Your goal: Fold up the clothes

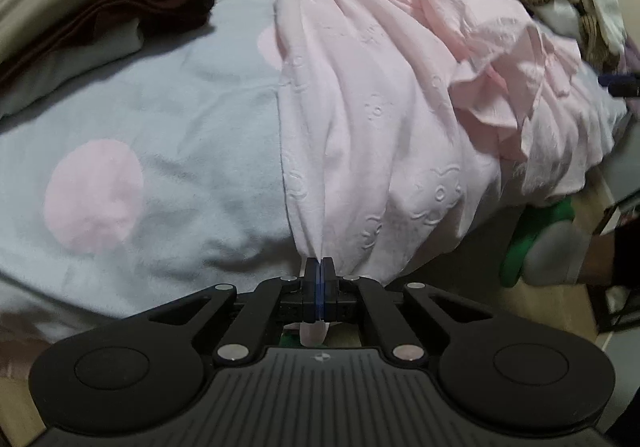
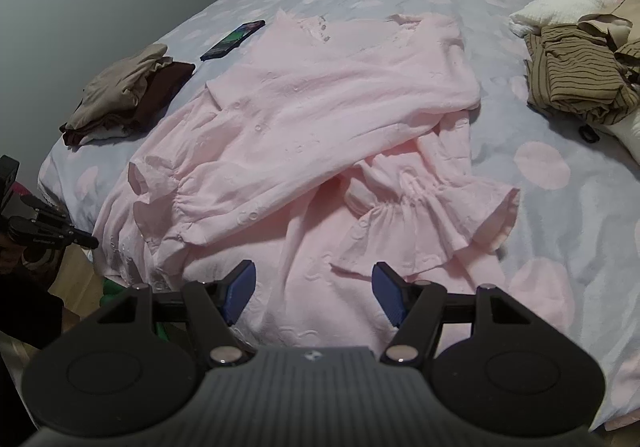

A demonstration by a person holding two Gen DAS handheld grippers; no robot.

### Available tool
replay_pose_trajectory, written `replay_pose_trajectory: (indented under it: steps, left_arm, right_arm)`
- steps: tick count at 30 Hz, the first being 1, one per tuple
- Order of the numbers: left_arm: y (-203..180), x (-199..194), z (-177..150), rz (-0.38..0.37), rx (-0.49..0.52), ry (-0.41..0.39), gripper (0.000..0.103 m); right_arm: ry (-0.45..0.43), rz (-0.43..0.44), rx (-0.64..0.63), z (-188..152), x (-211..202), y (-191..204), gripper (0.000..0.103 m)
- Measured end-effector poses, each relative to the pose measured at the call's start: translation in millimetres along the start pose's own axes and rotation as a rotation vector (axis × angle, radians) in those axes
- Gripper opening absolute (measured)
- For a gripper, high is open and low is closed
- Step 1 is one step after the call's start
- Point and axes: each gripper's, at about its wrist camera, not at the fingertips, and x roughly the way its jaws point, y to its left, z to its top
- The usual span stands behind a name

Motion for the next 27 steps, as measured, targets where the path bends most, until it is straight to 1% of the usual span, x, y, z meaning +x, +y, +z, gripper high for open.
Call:
replay_pose_trajectory:
  steps: [5,6,8,11,12,13,15,18,23,24,26,27]
  left_arm:
    - [1.7,3.9,-0.5,-0.043,-0.023,0.028,0.001]
    - [3.2,6.0,-0.5,-0.038,-0.031,0.033,0.003]
    - [2.7,9.9,-1.4,-0.037,-0.032,0.045,0.013]
    - [1.0,13.7,-1.7,-0.054,-0.032,0.059,0.013]
    - [0.0,14.6,-1.7,-0.060,-0.030,0.063,0.009]
    - [-3.0,13.5,-1.4,-0.052,-0.007,0.065,0.000]
    - [-9.3,11.1,-1.0,-0.034,0.041,0.069,0.000]
    - [-33.7,0.0,-1.8,0.004,0.182,0.040,0.000]
    - [-99.6,-11.4,-8.8,-0.091,0.415,-0.021,0.000]
    - [-112.6,-8.5,-10.9,-0.095,0.452,-0.020,0.000]
    - [-132.6,7.9,-14.7,-0.072,0.492,0.034,0.000]
    - [-135.7,20.3,-18.1,-0.069,0.494,0.092,0.000]
  right_arm:
    - [0.002,-0.048,0.046,-2.3,-1.0,-17.2,0.068]
    - [0.003,-0.058,0.056,-2.8,-1.1,-20.7,0.068]
    - [0.007,-0.077,0.073,-3.7,-0.6,-26.6,0.068]
    - [0.017,-0.096,0.088,-4.7,1.5,-30.5,0.068]
    - [0.019,-0.100,0.091,-4.9,1.7,-31.1,0.068]
    - [0.021,-0.104,0.093,-5.1,1.6,-31.7,0.068]
    - [0.025,-0.114,0.097,-5.5,1.4,-32.7,0.068]
    - [0.028,-0.122,0.105,-5.4,1.2,-34.5,0.068]
    - [0.032,-0.123,0.110,-6.3,2.0,-34.9,0.068]
    - [0.032,-0.123,0.111,-6.6,1.8,-35.1,0.068]
    - [0.033,-0.122,0.113,-7.2,1.1,-35.5,0.068]
    - [0.033,-0.122,0.114,-7.5,0.8,-35.7,0.068]
